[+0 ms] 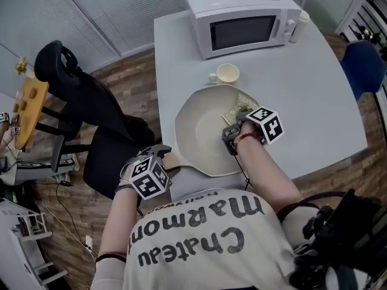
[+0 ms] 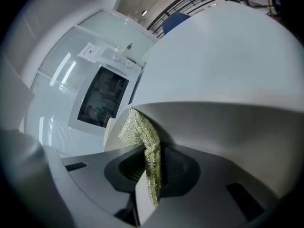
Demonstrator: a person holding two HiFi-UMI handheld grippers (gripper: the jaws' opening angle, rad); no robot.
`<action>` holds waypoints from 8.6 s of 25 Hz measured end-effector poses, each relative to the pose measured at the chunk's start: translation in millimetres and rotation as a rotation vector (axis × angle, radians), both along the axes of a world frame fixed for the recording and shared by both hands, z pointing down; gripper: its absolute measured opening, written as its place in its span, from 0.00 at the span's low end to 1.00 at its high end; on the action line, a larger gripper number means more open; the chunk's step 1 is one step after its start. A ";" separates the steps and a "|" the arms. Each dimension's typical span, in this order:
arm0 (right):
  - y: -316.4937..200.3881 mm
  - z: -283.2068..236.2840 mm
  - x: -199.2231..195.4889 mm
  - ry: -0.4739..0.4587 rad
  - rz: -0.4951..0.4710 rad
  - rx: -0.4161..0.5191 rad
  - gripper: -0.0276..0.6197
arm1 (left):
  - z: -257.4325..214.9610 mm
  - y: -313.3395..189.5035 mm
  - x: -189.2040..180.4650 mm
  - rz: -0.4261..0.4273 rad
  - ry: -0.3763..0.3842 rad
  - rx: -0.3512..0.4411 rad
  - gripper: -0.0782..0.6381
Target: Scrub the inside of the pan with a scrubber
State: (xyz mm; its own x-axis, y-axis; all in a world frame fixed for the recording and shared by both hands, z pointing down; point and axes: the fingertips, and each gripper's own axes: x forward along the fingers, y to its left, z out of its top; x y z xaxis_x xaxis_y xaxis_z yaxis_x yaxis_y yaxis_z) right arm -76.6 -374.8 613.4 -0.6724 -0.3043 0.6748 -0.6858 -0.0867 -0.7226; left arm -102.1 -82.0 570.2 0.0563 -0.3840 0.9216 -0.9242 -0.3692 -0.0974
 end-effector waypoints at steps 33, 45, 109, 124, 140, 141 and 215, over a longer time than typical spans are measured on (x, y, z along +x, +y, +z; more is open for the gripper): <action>209.1 -63.5 -76.6 -0.550 -0.928 0.065 0.13 | -7.1 -8.3 -2.3 0.155 0.231 -0.013 0.49; 205.7 -10.8 -49.2 -0.048 -0.935 0.192 0.13 | -7.1 -4.7 -0.6 0.334 0.242 -0.062 0.52; 11.1 -17.4 74.8 1.462 -1.298 0.957 0.11 | -13.5 -0.7 3.0 0.303 0.334 -0.048 0.53; -3.3 -70.6 96.8 1.397 -1.090 1.024 0.12 | -14.1 -0.5 4.5 0.311 0.326 -0.049 0.53; 138.8 -131.6 -17.6 -0.171 -0.782 0.438 0.12 | -14.1 -4.9 3.6 0.333 0.318 -0.066 0.52; 160.2 -124.6 -26.8 -0.234 -0.829 0.365 0.12 | -13.8 -4.8 4.1 0.334 0.321 -0.066 0.52; 24.0 -4.1 105.2 1.721 -1.514 0.874 0.10 | -14.3 -14.8 -10.4 0.257 0.385 -0.039 0.50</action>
State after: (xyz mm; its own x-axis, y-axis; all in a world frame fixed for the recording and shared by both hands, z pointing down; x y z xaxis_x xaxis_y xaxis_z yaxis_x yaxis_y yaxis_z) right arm 28.6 -350.9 609.4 0.1521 -0.7351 0.6607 0.2623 0.6745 0.6901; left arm -112.5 -96.9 555.9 0.4858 -0.2783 0.8286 -0.7685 -0.5876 0.2532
